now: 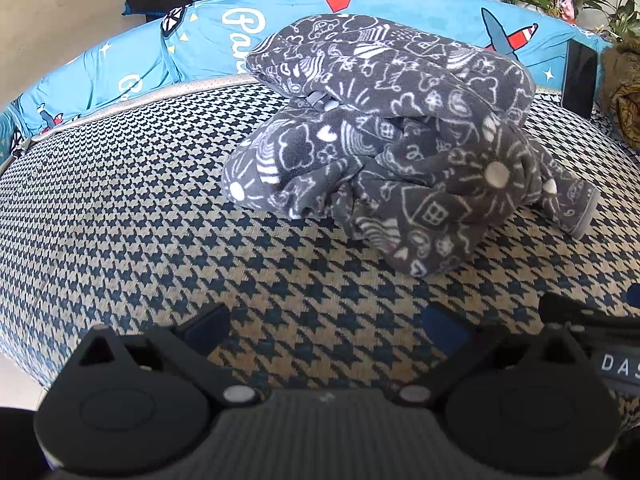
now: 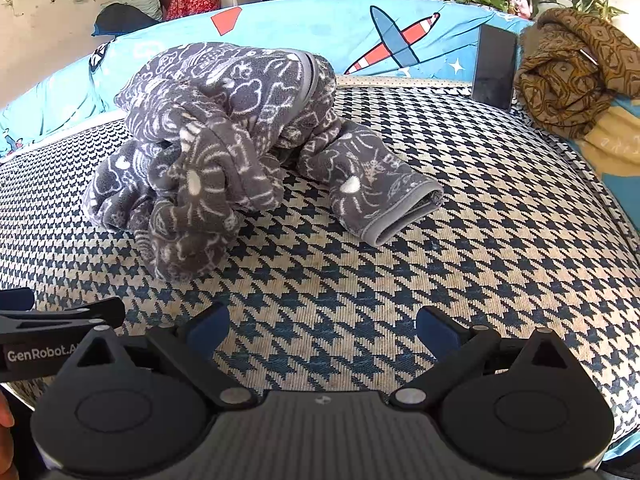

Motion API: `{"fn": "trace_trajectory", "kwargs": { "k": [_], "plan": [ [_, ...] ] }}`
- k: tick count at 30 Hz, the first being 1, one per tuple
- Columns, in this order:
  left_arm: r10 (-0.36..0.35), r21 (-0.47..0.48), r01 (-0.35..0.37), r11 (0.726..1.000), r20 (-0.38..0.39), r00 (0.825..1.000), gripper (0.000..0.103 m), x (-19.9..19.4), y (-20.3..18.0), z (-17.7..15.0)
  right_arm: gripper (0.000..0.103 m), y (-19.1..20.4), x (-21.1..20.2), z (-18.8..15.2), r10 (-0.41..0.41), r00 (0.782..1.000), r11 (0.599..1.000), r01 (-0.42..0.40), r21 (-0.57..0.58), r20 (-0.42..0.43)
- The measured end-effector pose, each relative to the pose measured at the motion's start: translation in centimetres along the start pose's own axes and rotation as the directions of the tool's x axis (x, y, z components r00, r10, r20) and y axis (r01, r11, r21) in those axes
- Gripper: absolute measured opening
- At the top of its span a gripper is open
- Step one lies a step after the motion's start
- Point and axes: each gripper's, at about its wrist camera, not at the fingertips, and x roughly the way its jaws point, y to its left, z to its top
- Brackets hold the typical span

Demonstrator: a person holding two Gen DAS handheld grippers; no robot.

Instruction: Fold clothes

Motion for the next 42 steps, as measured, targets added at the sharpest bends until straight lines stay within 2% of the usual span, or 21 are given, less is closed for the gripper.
{"fn": "trace_trajectory", "kwargs": {
  "k": [11,26,33,42],
  "plan": [
    [-0.030,0.037,0.030,0.999,0.005,1.000,0.103,0.5,-1.2,2.0,0.100,-1.5,0.2,1.2,0.023,0.999,0.998,-0.022,0.061,-0.025],
    [-0.053,0.136,0.056,0.989,-0.023,0.998,0.103,2.3,-2.4,5.6,0.100,-1.6,1.7,5.4,0.094,0.993,0.984,-0.103,-0.143,-0.066],
    [-0.043,0.129,0.048,0.990,-0.040,0.998,0.103,2.9,-2.6,6.2,0.100,-2.1,3.1,6.1,0.103,0.988,0.992,-0.110,-0.059,-0.115],
    [-0.039,0.142,0.049,0.989,-0.071,0.997,0.103,3.4,-2.9,5.8,0.100,-2.5,3.4,5.9,0.070,0.988,0.995,-0.078,-0.059,-0.135]
  ]
}}
